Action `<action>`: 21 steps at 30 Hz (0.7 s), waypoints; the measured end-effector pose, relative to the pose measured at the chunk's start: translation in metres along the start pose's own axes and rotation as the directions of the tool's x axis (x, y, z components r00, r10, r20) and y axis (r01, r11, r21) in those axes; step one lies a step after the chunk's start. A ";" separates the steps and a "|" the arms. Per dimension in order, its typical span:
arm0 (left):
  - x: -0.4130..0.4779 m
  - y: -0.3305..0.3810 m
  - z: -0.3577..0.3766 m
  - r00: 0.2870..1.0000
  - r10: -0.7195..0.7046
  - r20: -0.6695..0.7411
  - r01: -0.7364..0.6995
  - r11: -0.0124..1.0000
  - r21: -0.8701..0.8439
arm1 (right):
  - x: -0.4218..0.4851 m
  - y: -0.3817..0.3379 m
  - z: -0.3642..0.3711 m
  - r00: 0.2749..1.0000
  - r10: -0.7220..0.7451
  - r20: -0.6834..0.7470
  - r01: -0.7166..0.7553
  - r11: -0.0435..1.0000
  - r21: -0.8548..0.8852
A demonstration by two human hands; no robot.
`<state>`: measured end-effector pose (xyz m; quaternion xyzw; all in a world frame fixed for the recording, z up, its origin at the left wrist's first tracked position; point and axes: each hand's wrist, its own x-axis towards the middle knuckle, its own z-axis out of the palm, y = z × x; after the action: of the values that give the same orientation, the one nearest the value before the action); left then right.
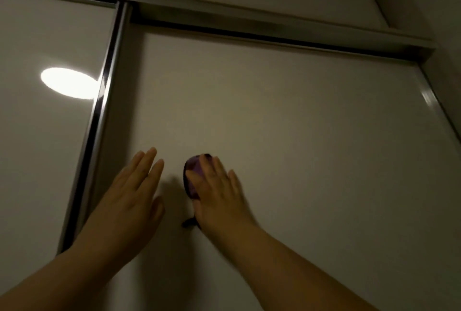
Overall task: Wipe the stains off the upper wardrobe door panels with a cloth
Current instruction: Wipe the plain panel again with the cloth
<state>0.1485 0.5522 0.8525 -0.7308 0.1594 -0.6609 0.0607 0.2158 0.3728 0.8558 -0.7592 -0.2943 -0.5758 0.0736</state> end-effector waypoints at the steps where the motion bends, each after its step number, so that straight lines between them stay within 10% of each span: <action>1: -0.003 -0.001 -0.002 1.000 0.007 0.007 -0.007 1.000 -0.013 | -0.016 -0.001 0.004 0.999 -0.049 0.018 0.049 0.999 0.006; 7: -0.021 0.008 -0.011 0.998 0.054 0.028 -0.050 0.991 -0.127 | -0.122 0.056 0.003 0.990 -0.098 0.106 0.106 0.992 -0.074; 16: -0.025 0.006 -0.017 0.995 0.067 0.076 -0.059 0.994 -0.097 | -0.066 0.119 -0.041 0.775 0.622 -0.112 -0.615 0.783 0.093; 21: -0.020 0.004 -0.012 0.997 0.056 0.052 -0.050 0.992 -0.113 | -0.005 0.051 -0.027 0.912 0.403 -0.077 -0.400 0.915 0.047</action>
<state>0.1347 0.5565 0.8343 -0.7463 0.2137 -0.6289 0.0418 0.2198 0.3175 0.8711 -0.7771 -0.1374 -0.5757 0.2140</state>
